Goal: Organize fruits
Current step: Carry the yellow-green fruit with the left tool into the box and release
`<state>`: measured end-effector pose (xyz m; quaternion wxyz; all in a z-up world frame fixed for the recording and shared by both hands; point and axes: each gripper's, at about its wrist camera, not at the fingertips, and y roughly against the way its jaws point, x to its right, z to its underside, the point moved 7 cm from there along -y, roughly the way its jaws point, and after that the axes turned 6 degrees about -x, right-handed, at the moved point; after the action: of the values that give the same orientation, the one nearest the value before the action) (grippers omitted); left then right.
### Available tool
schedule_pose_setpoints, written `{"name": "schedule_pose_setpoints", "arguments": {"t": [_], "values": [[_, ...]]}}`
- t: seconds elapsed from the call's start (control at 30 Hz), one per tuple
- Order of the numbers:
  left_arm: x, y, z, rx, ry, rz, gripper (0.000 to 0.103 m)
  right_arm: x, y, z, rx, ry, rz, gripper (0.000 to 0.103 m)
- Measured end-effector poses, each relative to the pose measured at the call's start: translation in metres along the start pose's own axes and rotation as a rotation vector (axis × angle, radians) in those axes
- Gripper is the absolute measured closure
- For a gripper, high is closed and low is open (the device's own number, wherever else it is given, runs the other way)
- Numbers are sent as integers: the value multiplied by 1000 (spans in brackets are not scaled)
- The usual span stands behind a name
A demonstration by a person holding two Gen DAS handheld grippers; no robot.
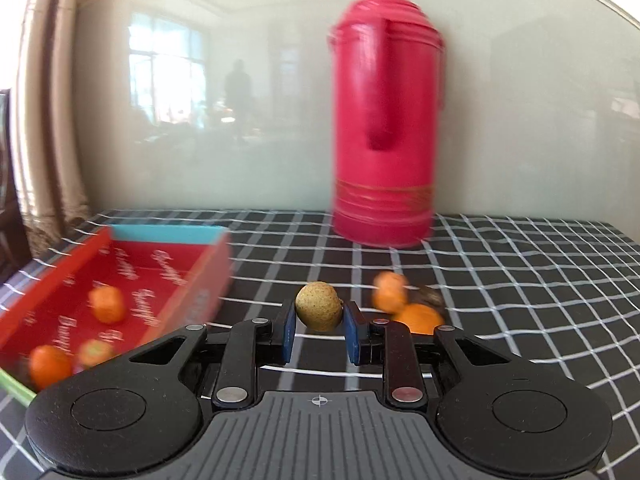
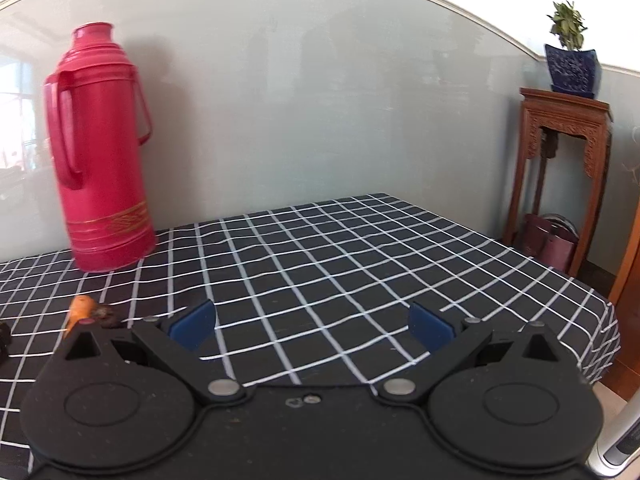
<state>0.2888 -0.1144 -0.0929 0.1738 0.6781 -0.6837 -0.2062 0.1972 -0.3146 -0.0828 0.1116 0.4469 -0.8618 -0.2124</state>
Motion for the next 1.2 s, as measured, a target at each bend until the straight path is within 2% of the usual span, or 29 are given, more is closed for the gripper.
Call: {"name": "schedule_pose_setpoints", "arguments": {"t": [0.27, 0.57, 0.73, 0.8, 0.83, 0.87, 0.9, 1.1, 1.2], "values": [[-71, 2, -11, 10, 46, -129, 77, -41, 4, 1, 4, 59, -62, 6], [-149, -13, -5, -62, 117, -276, 77, -81, 3, 6, -6, 100, -144, 6], [-177, -19, 2, -115, 149, -306, 77, -101, 1, 9, -24, 108, -185, 6], [-186, -22, 6, -150, 178, -290, 71, -110, -1, 11, -36, 115, -200, 6], [-190, -23, 9, -165, 194, -281, 54, -115, -2, 13, -43, 118, -208, 6], [-194, -22, 10, -171, 208, -282, 32, -119, -3, 14, -49, 121, -216, 6], [-197, -19, 10, -161, 216, -288, 24, -124, -3, 14, -52, 126, -223, 6], [-204, -2, 5, -97, 200, -232, 22, -149, -13, 18, -87, 135, -262, 6], [-215, 11, 2, -51, 201, -272, 11, -158, -23, 19, -111, 135, -273, 6]]}}
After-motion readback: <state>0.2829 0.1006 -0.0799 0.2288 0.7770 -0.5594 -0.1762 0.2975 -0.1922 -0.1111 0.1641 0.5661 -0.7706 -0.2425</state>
